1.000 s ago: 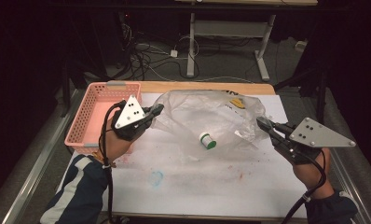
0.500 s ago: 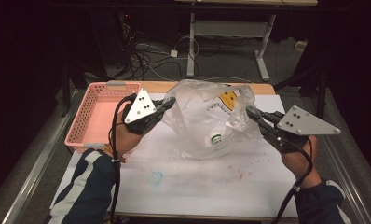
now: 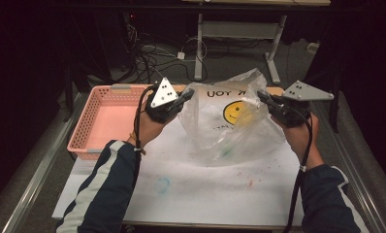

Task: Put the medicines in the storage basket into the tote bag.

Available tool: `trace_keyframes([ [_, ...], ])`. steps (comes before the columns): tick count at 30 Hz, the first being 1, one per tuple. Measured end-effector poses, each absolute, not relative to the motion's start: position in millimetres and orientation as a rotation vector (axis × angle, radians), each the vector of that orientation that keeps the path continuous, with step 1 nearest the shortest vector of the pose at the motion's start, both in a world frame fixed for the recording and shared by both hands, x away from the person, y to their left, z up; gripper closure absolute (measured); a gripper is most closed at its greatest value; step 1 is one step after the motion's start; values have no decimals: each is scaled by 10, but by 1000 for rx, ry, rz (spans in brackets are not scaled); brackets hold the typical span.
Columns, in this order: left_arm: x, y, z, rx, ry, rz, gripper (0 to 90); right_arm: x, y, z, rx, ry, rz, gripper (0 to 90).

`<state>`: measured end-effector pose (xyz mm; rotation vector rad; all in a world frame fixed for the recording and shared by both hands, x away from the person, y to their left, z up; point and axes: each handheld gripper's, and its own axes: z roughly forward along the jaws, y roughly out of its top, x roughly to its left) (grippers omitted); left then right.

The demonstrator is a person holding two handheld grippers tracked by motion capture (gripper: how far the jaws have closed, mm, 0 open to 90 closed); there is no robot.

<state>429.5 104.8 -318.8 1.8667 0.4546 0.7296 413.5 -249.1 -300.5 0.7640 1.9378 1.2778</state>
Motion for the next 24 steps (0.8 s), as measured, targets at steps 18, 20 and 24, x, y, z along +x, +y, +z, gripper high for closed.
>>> trace_keyframes([
  [18, 4770, 1200, -2652, 1790, 598, 856, 861, 4701, -2753, -2675, 942, 1844, 1248, 900],
  [20, 4768, 1231, -2582, 1772, 601, 860, 861, 4713, -2769, -2531, 929, 1816, 1258, 900],
  [24, 4754, 1280, -2491, 1743, 610, 868, 860, 4700, -2746, -2390, 920, 1787, 1291, 900],
])
